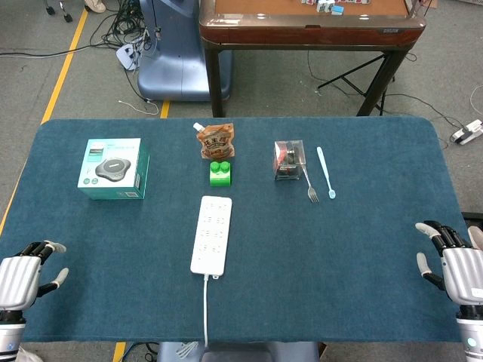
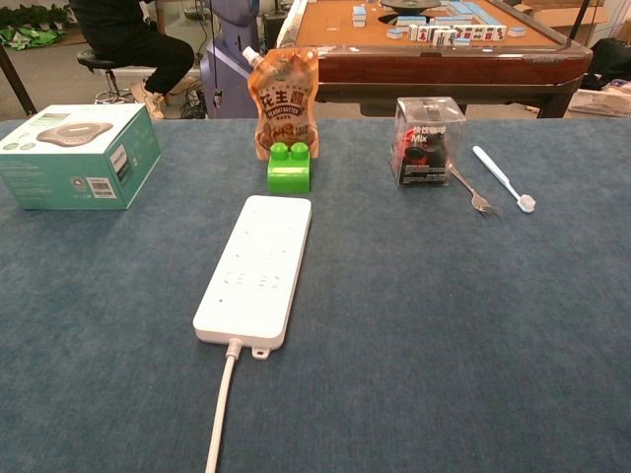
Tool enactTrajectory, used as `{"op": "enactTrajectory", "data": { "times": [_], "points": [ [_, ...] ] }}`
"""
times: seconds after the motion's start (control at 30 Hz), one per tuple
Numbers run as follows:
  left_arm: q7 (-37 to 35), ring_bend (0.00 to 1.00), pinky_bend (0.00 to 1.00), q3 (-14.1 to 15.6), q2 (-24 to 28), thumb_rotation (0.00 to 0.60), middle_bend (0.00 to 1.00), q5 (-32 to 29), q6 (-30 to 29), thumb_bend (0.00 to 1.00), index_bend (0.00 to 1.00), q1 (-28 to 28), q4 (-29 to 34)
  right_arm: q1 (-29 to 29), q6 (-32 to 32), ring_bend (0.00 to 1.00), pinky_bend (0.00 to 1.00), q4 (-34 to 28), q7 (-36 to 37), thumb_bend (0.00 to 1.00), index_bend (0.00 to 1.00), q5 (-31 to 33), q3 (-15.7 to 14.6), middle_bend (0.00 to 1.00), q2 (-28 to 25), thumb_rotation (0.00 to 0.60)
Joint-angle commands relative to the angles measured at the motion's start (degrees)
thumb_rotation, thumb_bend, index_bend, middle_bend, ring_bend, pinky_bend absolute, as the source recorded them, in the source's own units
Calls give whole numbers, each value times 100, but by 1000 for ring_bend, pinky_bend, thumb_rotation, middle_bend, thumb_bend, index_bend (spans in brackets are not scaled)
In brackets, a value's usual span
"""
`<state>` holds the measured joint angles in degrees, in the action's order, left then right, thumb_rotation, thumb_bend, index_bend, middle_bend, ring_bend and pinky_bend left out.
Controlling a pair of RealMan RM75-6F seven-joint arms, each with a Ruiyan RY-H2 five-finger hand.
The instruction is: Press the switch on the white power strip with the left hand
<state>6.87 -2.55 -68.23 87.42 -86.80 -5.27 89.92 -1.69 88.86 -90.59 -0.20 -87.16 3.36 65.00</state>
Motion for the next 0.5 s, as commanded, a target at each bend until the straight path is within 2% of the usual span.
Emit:
{"op": "enactTrajectory", "data": {
  "times": [0.03, 0.13, 0.23, 0.3, 0.37, 0.5],
  "points": [
    [-203, 370, 592, 31, 30, 600, 437, -17, 79, 269, 521, -11, 146, -5, -46, 225, 450, 50, 32, 372, 248, -15, -28, 229, 18, 600],
    [-390, 386, 595, 25, 128, 600, 453, 13, 124, 269, 512, -48, 334, -26, -92, 225, 450, 109, 118, 339, 252, 3, -15, 229, 48, 600],
    [-631, 463, 656, 11, 186, 600, 506, 178, 111, 269, 466, -120, 503, -76, -140, 226, 450, 146, 178, 288, 257, -8, 13, 230, 41, 600],
    [-852, 570, 833, 25, 267, 600, 540, 302, 184, 269, 431, -203, 707, -106, -149, 228, 450, 126, 153, 270, 257, -39, 28, 230, 1, 600],
    [-1096, 732, 993, 44, 377, 600, 606, 407, 310, 269, 398, -306, 995, -124, -137, 231, 450, 86, 129, 269, 261, -57, 50, 233, -45, 600],
    [-1074, 893, 1000, -51, 395, 600, 817, 795, 398, 291, 399, -584, 1279, -169, -144, 235, 450, -26, 62, 268, 270, -38, 120, 240, -181, 600]
  ]
}}
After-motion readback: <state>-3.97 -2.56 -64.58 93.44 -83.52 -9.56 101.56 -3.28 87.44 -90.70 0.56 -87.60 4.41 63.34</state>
